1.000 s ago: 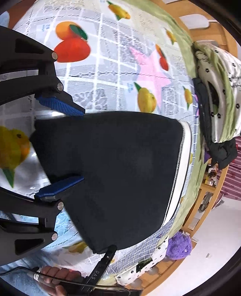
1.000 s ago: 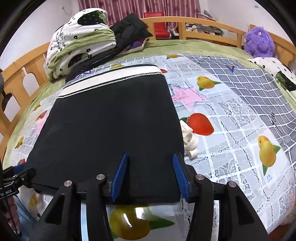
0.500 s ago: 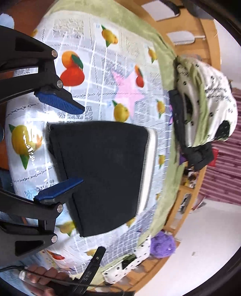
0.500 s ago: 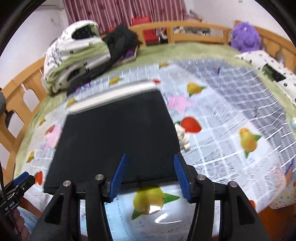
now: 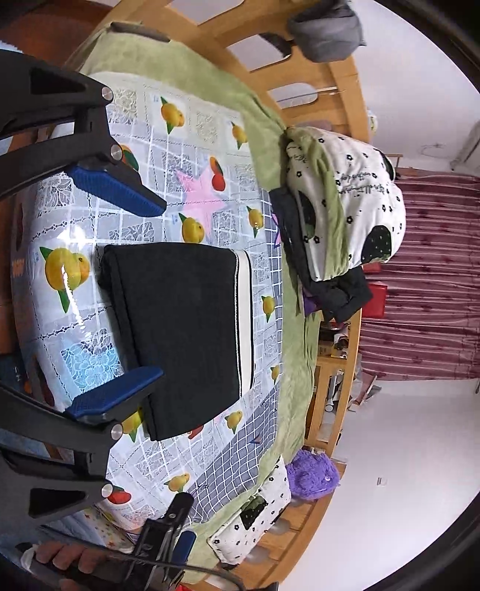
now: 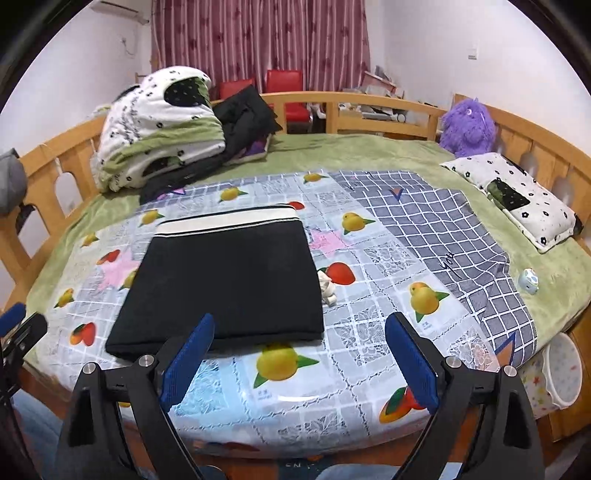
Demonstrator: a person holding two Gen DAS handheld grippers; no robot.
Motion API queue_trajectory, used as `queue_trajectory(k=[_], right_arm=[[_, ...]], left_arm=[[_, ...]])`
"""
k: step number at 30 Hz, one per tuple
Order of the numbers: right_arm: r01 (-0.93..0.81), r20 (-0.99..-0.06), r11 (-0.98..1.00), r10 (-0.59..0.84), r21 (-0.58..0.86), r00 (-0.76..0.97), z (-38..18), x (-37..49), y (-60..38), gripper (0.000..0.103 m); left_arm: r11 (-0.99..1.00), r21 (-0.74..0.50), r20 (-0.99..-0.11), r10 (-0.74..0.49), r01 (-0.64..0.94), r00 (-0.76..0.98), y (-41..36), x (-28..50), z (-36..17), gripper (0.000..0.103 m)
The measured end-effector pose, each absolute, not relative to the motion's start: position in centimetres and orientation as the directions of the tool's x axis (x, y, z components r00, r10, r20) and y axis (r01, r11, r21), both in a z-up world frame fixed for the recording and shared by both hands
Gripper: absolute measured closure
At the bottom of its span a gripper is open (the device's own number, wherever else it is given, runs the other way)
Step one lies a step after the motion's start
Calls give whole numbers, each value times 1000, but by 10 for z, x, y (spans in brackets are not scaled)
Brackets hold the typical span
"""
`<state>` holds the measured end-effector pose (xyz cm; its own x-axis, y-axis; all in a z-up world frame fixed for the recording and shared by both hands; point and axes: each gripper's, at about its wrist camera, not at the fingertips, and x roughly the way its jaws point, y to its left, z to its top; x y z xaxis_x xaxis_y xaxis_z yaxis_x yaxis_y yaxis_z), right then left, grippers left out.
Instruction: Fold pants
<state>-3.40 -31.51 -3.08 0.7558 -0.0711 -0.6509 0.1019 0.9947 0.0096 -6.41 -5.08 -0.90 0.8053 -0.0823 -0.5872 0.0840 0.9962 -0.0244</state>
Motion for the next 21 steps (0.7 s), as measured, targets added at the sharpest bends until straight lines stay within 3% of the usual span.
queue_trajectory(k=[21], right_arm=[[81,-643,996,-33,46,766,-26,-56,-319,6]], left_arm=[[997,-20,-614,-69,73,786,-68,-64,-11,18]])
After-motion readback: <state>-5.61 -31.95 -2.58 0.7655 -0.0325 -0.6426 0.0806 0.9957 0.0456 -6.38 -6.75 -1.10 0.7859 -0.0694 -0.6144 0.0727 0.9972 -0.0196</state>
